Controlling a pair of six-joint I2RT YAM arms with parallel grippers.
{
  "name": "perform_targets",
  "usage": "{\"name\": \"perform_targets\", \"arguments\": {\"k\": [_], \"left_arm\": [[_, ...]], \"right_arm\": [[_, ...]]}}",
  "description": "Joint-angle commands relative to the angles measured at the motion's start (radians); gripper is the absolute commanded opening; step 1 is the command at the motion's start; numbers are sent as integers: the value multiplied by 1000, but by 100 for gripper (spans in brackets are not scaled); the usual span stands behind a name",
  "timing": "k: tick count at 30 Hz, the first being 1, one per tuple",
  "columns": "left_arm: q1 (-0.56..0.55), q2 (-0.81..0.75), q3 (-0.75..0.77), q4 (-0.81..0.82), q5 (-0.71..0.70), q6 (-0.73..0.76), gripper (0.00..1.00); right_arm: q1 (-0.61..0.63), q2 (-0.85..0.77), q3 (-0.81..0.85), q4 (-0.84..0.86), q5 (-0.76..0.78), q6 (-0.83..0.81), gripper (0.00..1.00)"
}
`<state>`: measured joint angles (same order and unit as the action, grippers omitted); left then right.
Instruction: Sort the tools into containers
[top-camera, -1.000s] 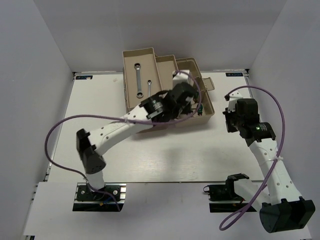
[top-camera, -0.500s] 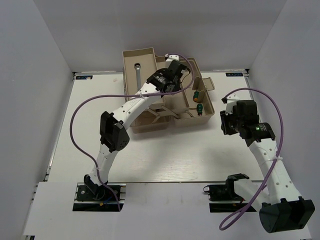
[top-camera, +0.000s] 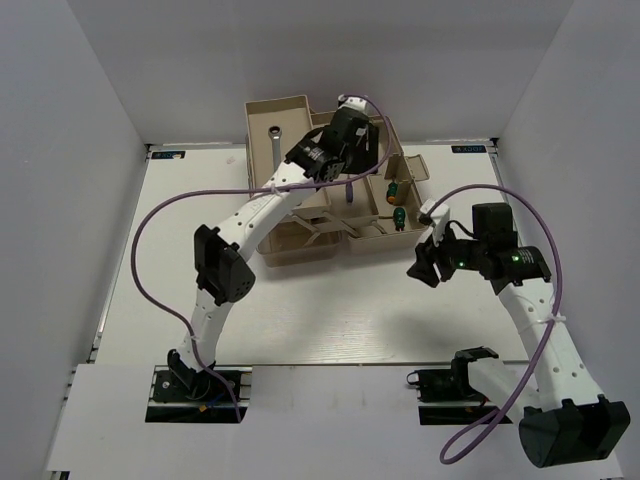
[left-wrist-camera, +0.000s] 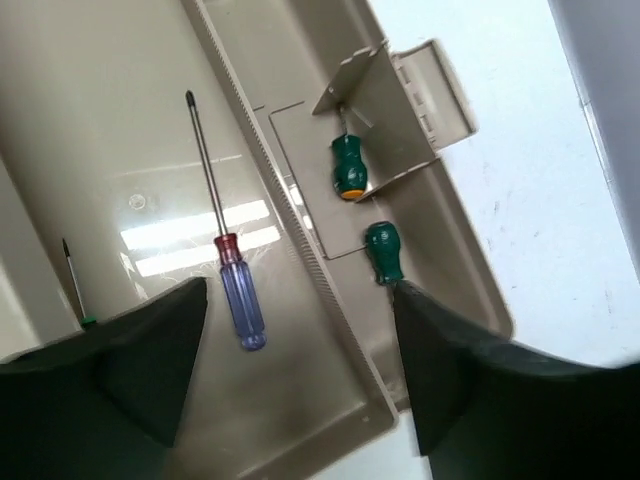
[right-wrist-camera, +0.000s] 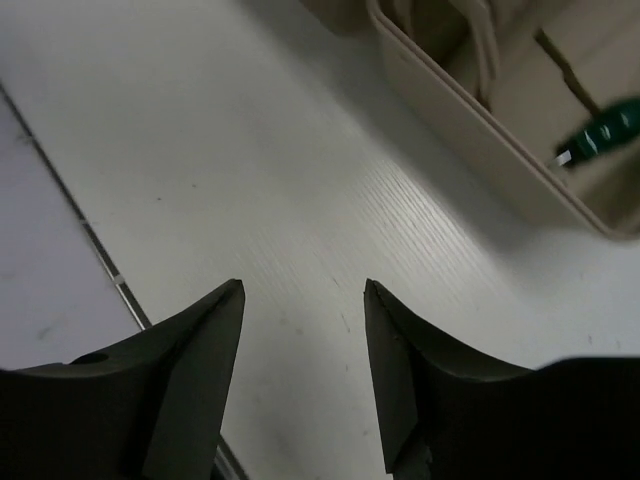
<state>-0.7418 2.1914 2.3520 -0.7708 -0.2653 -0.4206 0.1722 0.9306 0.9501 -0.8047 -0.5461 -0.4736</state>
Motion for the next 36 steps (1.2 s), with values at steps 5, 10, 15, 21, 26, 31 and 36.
{"name": "perform_targets", "arguments": {"k": [5, 10, 15, 21, 26, 31, 36], "left_arm": [[18, -604, -244, -31, -196, -55, 0], [39, -1089, -724, -218, -396, -277, 31], [39, -1392, -1050, -493, -390, -643, 62], [27, -1637, -1365, -598, -283, -927, 67], [27, -1763, -1514, -559, -187, -963, 69], [27, -1721, -1599, -495, -132, -963, 69], [27, -1696, -1660, -388, -98, -926, 70]], "right_arm": [[97, 75, -24, 229, -518, -390, 44], [281, 272, 99, 269, -439, -571, 42], [560, 414, 116, 430, -178, -695, 63], [725, 547, 180, 680, 90, -662, 65], [814, 639, 197, 788, 254, -675, 65], [837, 743, 265, 794, 380, -681, 65], [852, 867, 343, 779, 488, -685, 61]]}}
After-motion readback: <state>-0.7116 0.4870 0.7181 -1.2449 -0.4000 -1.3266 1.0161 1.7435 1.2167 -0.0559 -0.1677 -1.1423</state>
